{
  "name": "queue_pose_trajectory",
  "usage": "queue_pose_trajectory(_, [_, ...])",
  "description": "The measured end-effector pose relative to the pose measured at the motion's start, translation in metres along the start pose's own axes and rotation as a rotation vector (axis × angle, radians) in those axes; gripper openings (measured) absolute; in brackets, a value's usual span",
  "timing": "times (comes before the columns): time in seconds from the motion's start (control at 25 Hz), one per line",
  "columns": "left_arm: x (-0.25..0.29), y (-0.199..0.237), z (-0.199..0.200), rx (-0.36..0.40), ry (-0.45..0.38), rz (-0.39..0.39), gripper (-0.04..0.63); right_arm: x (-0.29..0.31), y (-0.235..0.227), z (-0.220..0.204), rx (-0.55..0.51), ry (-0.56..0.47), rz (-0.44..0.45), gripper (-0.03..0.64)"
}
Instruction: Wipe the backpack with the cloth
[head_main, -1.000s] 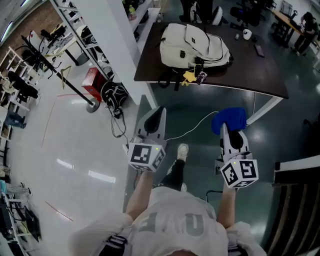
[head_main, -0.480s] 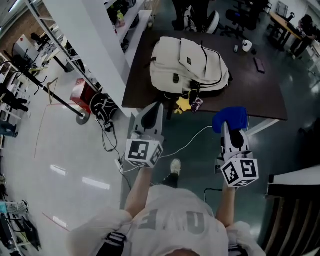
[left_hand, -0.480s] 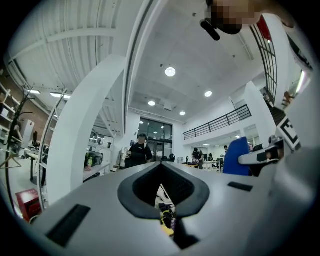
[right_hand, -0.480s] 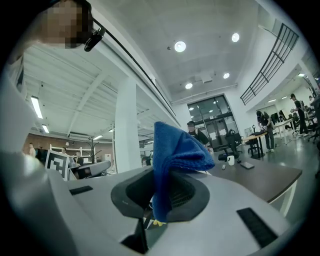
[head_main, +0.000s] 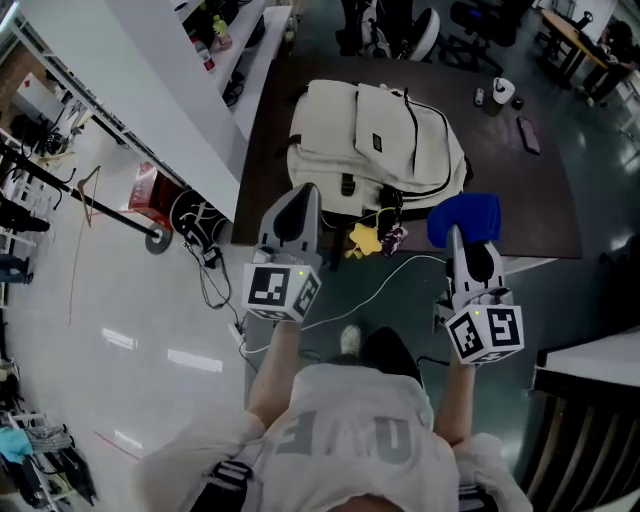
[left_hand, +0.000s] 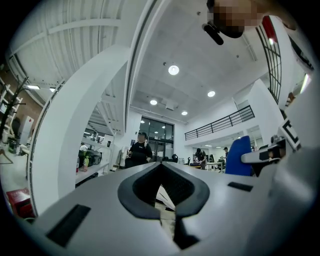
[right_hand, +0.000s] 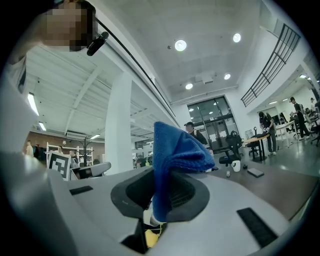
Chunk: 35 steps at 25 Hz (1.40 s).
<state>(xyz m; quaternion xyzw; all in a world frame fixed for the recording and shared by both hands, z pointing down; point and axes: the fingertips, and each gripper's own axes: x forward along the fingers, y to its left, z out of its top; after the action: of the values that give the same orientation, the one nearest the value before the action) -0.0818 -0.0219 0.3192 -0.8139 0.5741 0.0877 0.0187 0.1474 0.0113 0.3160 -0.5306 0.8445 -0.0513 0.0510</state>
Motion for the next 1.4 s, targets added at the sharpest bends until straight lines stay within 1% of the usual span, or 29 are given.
queue_pose_trajectory(0.16, [0.028, 0.01, -0.009, -0.01, 0.008, 0.012, 0.002, 0.033, -0.017, -0.001, 0.009, 0.009, 0.007, 0.044])
queue_pose_trajectory(0.36, [0.075, 0.027, -0.014, -0.003, -0.002, 0.06, 0.002, 0.087, -0.044, 0.003, 0.007, 0.003, 0.062, 0.044])
queue_pose_trajectory(0.64, [0.158, 0.042, -0.011, 0.049, -0.014, 0.129, 0.002, 0.168, -0.107, 0.015, 0.023, -0.01, 0.122, 0.044])
queue_pose_trajectory(0.84, [0.195, 0.053, -0.023, 0.063, 0.022, 0.175, 0.002, 0.217, -0.136, 0.02, 0.022, -0.015, 0.184, 0.044])
queue_pose_trajectory(0.92, [0.206, 0.061, -0.029, 0.058, 0.038, 0.196, 0.002, 0.235, -0.143, 0.021, 0.011, -0.013, 0.206, 0.044])
queue_pose_trajectory(1.12, [0.24, 0.084, -0.036, 0.045, 0.045, 0.228, 0.002, 0.285, -0.15, 0.024, -0.011, -0.004, 0.26, 0.044])
queue_pose_trajectory(1.28, [0.257, 0.099, -0.037, 0.063, 0.048, 0.241, 0.002, 0.323, -0.15, 0.023, -0.023, 0.006, 0.315, 0.044])
queue_pose_trajectory(1.32, [0.26, 0.103, -0.037, 0.064, 0.048, 0.248, 0.002, 0.335, -0.149, 0.023, -0.038, 0.005, 0.338, 0.044])
queue_pose_trajectory(1.4, [0.264, 0.114, -0.04, 0.061, 0.052, 0.265, 0.002, 0.362, -0.143, 0.024, -0.093, -0.001, 0.423, 0.044])
